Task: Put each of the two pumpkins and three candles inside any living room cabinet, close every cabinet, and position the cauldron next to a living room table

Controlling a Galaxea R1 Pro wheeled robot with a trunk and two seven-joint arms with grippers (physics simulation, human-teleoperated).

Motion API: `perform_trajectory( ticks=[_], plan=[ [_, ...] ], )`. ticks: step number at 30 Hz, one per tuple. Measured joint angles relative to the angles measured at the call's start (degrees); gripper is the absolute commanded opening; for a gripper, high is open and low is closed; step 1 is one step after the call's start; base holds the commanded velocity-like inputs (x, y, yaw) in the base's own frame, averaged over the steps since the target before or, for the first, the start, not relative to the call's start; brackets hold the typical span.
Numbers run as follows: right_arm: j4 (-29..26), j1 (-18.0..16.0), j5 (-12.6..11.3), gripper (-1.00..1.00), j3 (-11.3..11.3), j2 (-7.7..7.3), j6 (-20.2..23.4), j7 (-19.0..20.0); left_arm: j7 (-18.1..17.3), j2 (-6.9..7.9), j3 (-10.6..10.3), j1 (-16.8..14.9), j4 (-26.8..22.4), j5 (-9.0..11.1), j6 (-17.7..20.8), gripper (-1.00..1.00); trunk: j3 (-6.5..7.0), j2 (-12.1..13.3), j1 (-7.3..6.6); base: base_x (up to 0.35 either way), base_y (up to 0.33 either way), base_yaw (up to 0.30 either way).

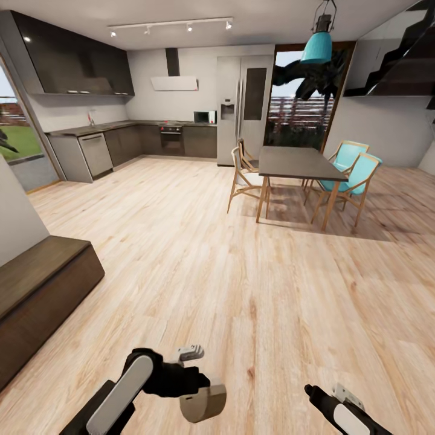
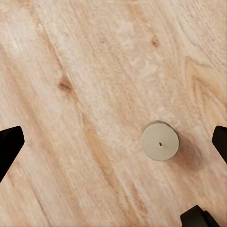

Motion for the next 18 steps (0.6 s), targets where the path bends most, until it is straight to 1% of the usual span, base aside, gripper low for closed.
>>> perform_trajectory(
  ticks=[2,3,5,6,8,9,10,12,13,15,18],
  plan=[
    [-0.05,0.0,0.07,1.0,0.03,0.05,-0.02,0.0,-0.05,0.04,1.25,0.0,-0.05,0.53,0.15,-1.0,-0.36,-0.8,0.44,0.0,0.0,0.0],
    [-0.06,0.0,0.11,1.0,0.04,0.1,0.0,-0.03,-0.06,0.11,1.77,0.0,-0.08,1.29,0.16,-1.0,-0.54,-1.2,0.66,0.0,0.0,0.0],
    [-0.03,0.0,0.18,1.0,0.05,0.19,0.15,-0.43,-0.07,0.65,2.36,0.0,-0.1,3.57,0.2,-1.0,-0.9,-2.01,1.1,0.0,0.0,0.0],
    [0.18,-0.11,0.53,1.0,0.09,0.25,0.43,-0.65,-0.08,1.48,2.56,0.0,-0.15,5.5,0.24,-1.0,-1.08,-2.41,1.32,0.0,0.0,0.0],
    [0.51,-0.23,1.85,1.0,0.07,0.32,0.8,-1.58,-0.08,2.5,2.69,0.01,-0.2,7.81,0.29,-1.0,-1.44,-3.21,1.76,0.0,0.0,0.0],
    [0.65,-0.36,3.06,1.0,0.05,0.37,1.23,-4.09,-0.08,3.05,2.76,0.0,-0.24,9.5,0.25,-1.0,-1.62,-3.61,1.98,0.0,0.0,0.0],
    [0.67,-0.44,3.77,1.0,0.04,0.45,1.68,-6.31,-0.08,3.32,2.8,0.0,-0.26,10.4,0.23,-1.0,-1.8,-4.01,2.2,0.0,0.0,0.0],
    [0.42,-0.52,4.73,1.0,0.04,0.55,2.37,-10.44,-0.08,3.81,2.84,0.0,-0.28,11.59,0.27,-1.0,-2.16,-4.81,2.64,0.0,0.0,0.0],
    [0.3,-0.52,4.97,1.0,0.03,0.58,2.57,-11.72,-0.08,4.02,2.85,0.0,-0.28,12.09,0.27,-1.0,-2.34,-5.21,2.86,0.0,0.0,0.0],
    [0.17,-0.54,5.22,1.0,0.03,0.61,2.78,-13.03,-0.08,4.28,2.86,0.0,-0.29,12.94,0.26,-1.0,-2.7,-6.02,3.3,0.0,0.0,0.0],
    [0.05,-0.53,5.35,1.0,0.03,0.62,2.92,-13.68,-0.08,4.41,2.86,0.0,-0.29,13.67,0.26,-1.0,-3.23,-7.22,3.95,0.0,0.0,0.0]
  ],
)
